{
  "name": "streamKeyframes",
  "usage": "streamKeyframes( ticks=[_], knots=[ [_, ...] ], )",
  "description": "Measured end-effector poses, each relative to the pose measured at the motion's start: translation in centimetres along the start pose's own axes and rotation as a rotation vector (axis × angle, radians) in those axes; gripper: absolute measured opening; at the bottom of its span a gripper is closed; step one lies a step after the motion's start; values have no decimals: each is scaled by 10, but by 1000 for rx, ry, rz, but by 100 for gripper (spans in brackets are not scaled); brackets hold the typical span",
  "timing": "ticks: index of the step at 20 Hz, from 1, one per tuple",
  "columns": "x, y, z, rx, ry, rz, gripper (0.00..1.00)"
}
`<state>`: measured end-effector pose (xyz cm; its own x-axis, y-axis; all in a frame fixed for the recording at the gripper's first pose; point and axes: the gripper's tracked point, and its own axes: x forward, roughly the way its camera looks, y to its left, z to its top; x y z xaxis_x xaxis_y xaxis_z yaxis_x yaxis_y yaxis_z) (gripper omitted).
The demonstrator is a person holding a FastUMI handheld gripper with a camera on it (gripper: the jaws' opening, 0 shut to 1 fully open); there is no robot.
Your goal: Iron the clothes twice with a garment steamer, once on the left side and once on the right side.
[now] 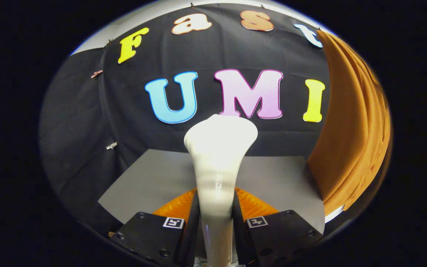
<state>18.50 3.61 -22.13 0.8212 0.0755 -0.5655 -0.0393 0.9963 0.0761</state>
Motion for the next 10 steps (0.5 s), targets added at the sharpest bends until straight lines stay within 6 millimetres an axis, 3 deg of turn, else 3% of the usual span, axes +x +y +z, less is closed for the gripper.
streamKeyframes(
  ticks=[6,10],
  knots=[
    [-63,4,16,11,-124,-35,46],
    [-98,11,6,40,-140,-62,46]
  ],
)
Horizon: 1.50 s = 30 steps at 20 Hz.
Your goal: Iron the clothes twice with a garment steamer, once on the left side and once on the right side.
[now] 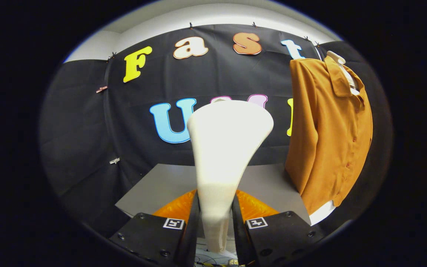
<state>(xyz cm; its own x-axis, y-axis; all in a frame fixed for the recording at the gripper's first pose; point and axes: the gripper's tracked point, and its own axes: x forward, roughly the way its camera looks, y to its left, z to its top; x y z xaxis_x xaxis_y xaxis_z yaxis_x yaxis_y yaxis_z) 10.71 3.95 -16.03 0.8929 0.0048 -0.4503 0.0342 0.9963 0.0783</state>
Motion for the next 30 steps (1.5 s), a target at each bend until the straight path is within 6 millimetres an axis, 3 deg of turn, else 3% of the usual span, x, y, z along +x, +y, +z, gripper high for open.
streamKeyframes(
  ticks=[7,14,17,21,27,30],
  knots=[
    [-63,-5,-5,7,-51,-85,46],
    [-100,-52,5,6,-104,-183,46],
    [-104,-85,13,11,-124,-205,46],
    [-102,-142,28,7,-145,-209,46],
    [-78,-222,52,21,-165,-174,46],
    [-63,-249,60,29,-166,-147,46]
  ],
)
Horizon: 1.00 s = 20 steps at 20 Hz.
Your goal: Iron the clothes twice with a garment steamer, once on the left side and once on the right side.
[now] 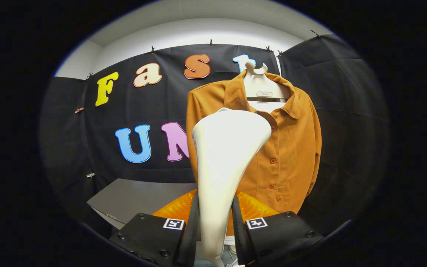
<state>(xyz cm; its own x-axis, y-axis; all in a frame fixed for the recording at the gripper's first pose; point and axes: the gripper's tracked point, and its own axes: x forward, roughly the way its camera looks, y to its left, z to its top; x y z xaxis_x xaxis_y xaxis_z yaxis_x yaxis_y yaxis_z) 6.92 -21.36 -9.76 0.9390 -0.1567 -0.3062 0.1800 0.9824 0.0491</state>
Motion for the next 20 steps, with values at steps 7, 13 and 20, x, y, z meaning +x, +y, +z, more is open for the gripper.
streamKeyframes(
  ticks=[7,13,20],
  knots=[
    [50,-23,-5,-14,37,108,46],
    [85,-29,-20,-3,76,173,46],
    [112,-40,-58,77,197,277,46]
  ],
)
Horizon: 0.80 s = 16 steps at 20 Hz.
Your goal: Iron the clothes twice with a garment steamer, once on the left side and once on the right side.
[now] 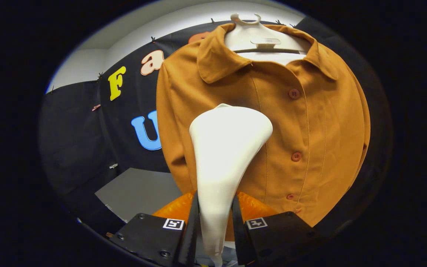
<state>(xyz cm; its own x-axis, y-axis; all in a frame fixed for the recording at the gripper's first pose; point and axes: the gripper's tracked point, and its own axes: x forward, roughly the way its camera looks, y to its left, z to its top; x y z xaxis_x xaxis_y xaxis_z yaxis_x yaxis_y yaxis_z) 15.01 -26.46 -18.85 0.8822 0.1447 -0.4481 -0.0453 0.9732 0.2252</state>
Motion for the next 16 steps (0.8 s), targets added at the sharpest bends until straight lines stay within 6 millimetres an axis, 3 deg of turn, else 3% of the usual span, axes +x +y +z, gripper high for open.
streamKeyframes(
  ticks=[16],
  knots=[
    [18,-35,-89,42,173,29,46]
  ],
)
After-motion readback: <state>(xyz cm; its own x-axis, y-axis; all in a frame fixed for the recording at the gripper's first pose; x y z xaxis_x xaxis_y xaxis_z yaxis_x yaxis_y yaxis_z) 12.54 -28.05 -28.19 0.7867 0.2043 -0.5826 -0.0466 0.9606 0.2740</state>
